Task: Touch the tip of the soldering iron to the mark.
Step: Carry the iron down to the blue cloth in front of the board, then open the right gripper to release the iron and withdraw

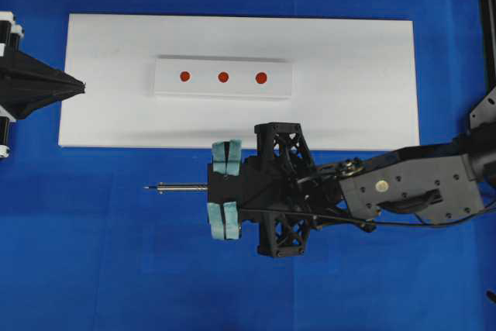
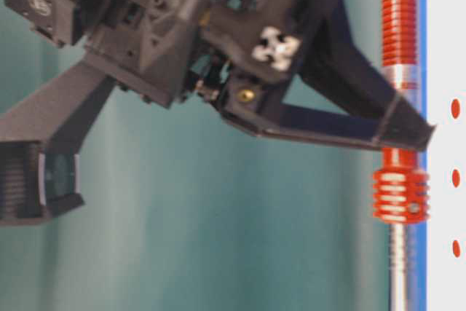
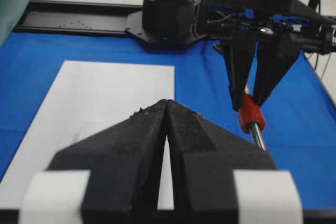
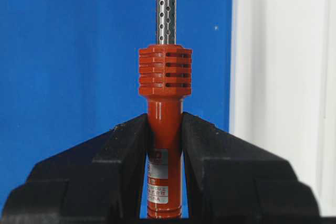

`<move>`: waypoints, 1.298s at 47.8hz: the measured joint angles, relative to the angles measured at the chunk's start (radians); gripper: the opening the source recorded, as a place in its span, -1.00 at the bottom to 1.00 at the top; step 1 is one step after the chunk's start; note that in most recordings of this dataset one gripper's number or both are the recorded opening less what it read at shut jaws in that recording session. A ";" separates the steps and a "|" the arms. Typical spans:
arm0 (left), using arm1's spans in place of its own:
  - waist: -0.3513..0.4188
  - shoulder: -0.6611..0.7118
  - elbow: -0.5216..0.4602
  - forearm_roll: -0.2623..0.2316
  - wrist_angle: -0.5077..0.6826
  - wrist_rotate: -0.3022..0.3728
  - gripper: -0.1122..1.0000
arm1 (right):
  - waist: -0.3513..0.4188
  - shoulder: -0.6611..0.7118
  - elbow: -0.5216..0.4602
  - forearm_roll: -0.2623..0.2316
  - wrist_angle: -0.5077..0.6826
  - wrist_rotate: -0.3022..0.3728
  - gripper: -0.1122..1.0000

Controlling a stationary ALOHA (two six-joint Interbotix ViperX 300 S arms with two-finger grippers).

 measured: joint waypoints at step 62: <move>0.000 0.000 0.000 0.000 0.011 0.002 -0.80 | -0.041 0.249 0.153 0.058 -0.551 0.072 -0.68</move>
